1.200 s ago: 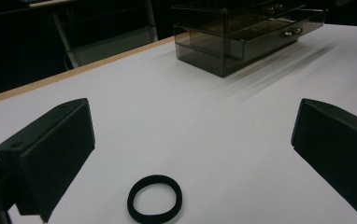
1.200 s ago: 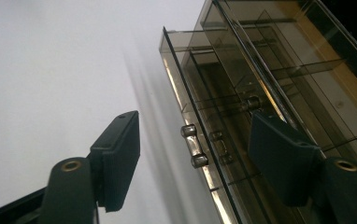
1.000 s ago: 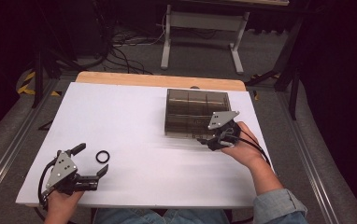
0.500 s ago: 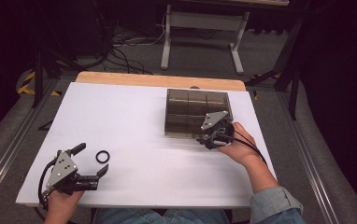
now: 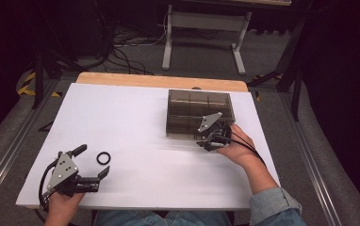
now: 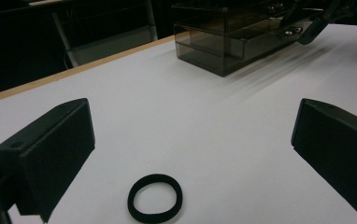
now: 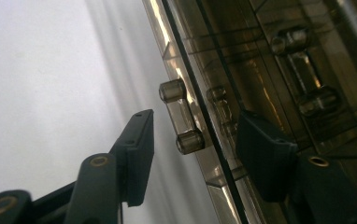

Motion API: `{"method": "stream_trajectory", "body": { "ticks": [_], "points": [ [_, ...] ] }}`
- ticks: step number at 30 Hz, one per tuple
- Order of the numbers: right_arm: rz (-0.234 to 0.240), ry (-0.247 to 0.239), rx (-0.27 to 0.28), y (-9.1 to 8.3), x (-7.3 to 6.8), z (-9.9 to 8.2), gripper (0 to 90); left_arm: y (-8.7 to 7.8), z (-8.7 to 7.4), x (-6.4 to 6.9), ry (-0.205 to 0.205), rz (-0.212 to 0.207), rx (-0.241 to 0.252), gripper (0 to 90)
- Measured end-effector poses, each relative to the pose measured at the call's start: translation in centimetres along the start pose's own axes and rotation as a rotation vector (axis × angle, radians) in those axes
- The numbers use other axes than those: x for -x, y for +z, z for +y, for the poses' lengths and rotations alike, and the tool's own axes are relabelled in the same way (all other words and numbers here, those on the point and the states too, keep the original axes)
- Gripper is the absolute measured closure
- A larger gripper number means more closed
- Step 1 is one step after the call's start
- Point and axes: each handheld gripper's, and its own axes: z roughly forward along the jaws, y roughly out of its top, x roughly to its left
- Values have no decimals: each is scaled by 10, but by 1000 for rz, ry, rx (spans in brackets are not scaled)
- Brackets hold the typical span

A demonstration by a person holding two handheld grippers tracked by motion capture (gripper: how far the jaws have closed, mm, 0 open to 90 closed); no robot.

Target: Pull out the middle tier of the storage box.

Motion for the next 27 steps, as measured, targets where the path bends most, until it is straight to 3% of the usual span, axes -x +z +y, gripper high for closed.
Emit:
{"method": "stream_trajectory", "body": {
  "ticks": [6,10,13,14,23,24,27],
  "points": [
    [-34,-6,-23,4,-3,2,519,0,0,0,-2,-2,0,3],
    [-71,-39,-36,3,-5,3,609,0,0,0,0,-1,-1,3],
    [-90,-36,-41,2,-8,4,647,0,0,0,-1,-3,0,3],
    [-87,-65,-53,2,-8,4,646,0,0,0,-1,-2,0,3],
    [-87,-60,-51,-2,-9,3,643,0,0,-1,0,1,0,3],
    [-96,-40,-46,-3,-10,4,643,0,0,-1,-1,0,0,3],
    [-83,-59,-54,-6,-12,3,644,0,0,0,0,0,0,3]
  ]
}}
